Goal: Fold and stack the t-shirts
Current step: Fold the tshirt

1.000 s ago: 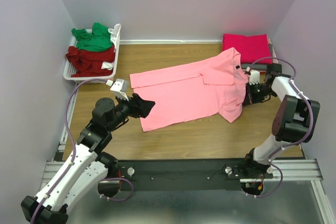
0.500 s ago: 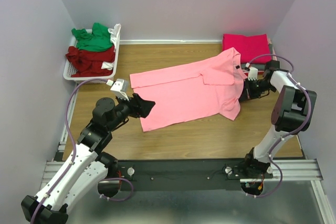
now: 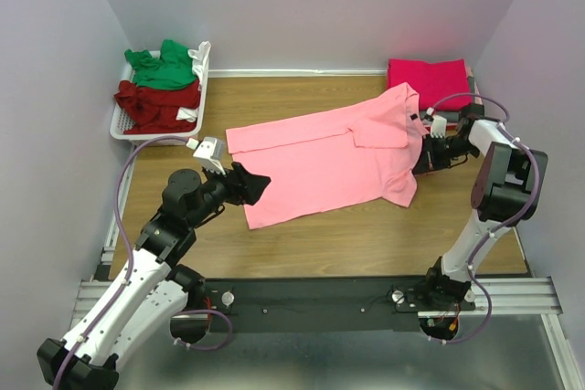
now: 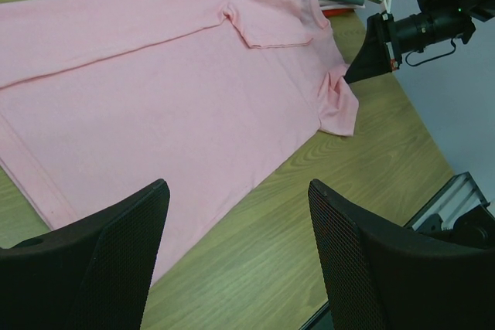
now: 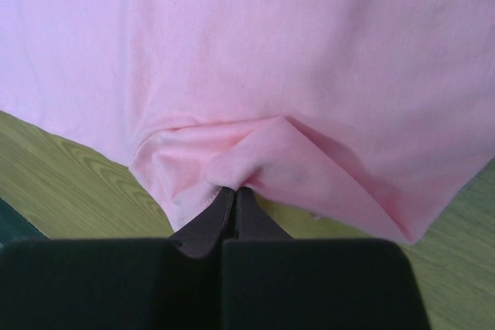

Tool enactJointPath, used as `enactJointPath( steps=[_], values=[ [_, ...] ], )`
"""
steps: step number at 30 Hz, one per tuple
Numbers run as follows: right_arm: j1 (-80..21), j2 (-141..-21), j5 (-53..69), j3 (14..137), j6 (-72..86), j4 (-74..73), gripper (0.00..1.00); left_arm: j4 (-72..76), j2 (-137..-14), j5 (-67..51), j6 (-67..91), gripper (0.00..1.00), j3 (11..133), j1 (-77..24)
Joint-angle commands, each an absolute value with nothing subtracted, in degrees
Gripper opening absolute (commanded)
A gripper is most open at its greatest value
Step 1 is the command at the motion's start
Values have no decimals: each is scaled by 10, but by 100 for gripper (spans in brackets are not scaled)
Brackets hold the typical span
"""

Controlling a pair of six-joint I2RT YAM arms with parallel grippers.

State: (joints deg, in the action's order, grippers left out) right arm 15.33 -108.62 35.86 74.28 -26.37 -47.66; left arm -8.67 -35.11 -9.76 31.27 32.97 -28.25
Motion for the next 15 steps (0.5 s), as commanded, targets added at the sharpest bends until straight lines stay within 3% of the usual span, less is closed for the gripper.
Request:
enactJointPath(
  steps=[1, 8, 15],
  values=[
    [149, -1114, 394, 773, -250, -485, 1, -76, -355, -108, 306, 80, 324, -286],
    [149, -1135, 422, 807, -236, -487, 2, -76, -358, -107, 306, 80, 323, -286],
    [135, -1155, 441, 832, -229, -491, 28, -75, -366, -110, 306, 80, 323, -286]
  ],
)
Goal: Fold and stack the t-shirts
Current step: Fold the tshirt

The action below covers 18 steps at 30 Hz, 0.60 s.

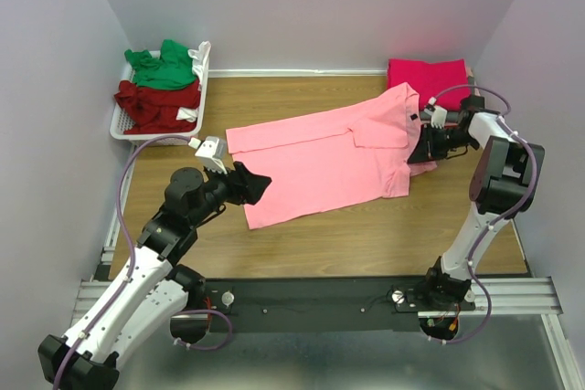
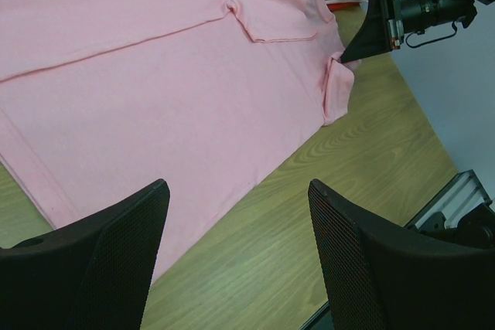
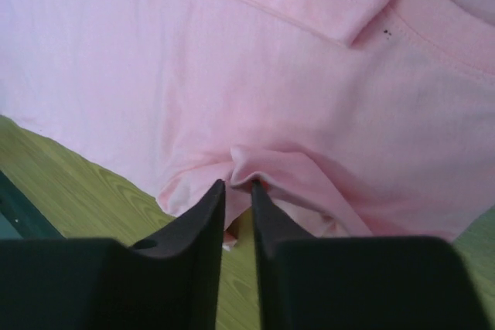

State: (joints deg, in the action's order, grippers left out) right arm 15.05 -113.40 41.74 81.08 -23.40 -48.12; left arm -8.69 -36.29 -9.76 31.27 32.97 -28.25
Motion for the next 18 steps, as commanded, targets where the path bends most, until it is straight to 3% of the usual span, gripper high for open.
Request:
enactJointPath(
  steps=[1, 2, 5, 18],
  values=[
    [134, -1156, 439, 835, -229, -491, 30, -75, -366, -109, 306, 80, 323, -286],
    [132, -1158, 442, 843, -229, -491, 36, -76, -367, -109, 306, 80, 323, -286],
    [132, -1158, 432, 859, -223, -491, 42, -77, -368, -109, 306, 80, 324, -286],
    [149, -1061, 359, 817, -250, -483, 43, -76, -372, -114, 305, 80, 323, -286]
  ],
)
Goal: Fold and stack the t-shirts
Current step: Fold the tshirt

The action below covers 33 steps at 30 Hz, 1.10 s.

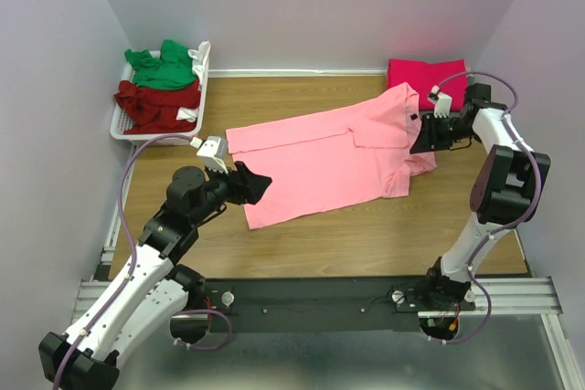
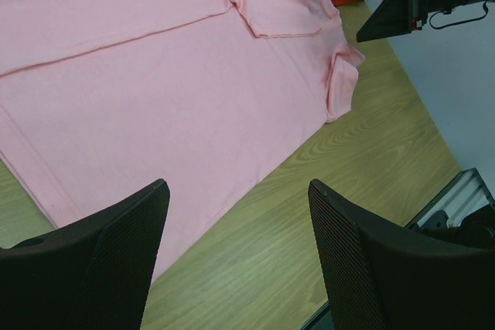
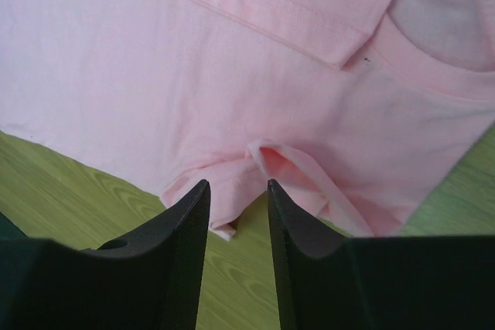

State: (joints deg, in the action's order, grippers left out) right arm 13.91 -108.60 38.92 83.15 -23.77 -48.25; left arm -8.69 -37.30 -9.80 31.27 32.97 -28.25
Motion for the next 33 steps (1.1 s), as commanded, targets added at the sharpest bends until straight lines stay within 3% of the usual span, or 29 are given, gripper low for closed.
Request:
enactJointPath(
  steps=[1, 23, 33],
  values=[
    [149, -1060, 357, 816, -251, -483, 43, -76, -373, -114, 305, 80, 324, -286],
    [159, -1066, 254, 756, -235, -437, 36, -74, -365, -119, 305, 80, 323, -287],
    [159, -1092, 272, 758, -227, -429, 33, -73, -367, -119, 305, 80, 323, -287]
  ],
)
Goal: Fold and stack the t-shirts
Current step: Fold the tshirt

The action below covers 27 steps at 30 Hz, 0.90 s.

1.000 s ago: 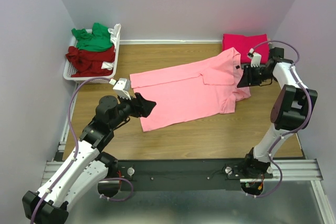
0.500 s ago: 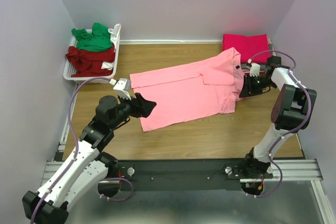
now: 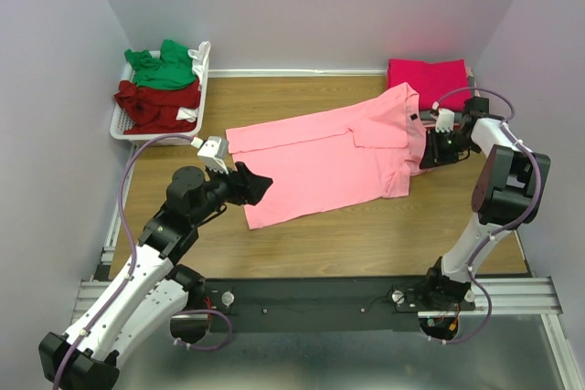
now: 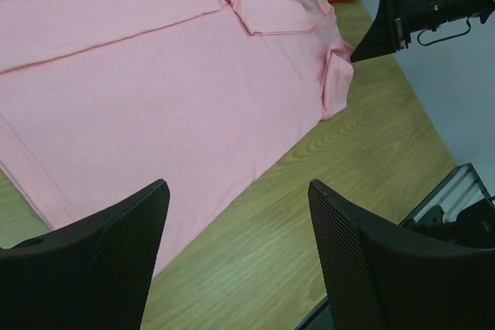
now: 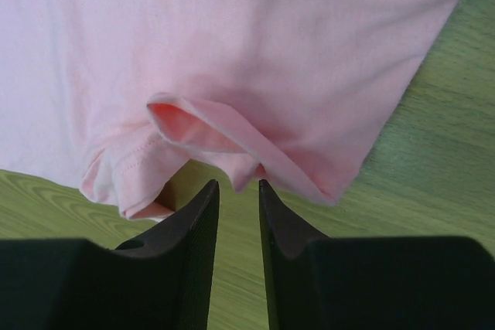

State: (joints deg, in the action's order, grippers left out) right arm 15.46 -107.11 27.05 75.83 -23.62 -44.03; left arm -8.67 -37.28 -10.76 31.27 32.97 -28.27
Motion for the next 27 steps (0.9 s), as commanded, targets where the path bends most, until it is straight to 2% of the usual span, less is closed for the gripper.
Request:
enactJointPath(
  steps=[1, 5, 12, 15, 27],
  values=[
    [159, -1094, 272, 760, -225, -429, 33, -73, -367, -119, 304, 80, 323, -287],
    [159, -1105, 279, 757, -226, -429, 29, -73, -368, -119, 305, 80, 323, -287],
    [160, -1067, 259, 737, -232, -432, 6, -76, -367, -117, 305, 80, 323, -288],
    [167, -1029, 232, 716, -238, -436, 3, -76, -366, -117, 304, 80, 323, -289],
    [232, -875, 107, 560, -345, -492, 2, -69, -368, -129, 304, 80, 322, -290]
  ],
)
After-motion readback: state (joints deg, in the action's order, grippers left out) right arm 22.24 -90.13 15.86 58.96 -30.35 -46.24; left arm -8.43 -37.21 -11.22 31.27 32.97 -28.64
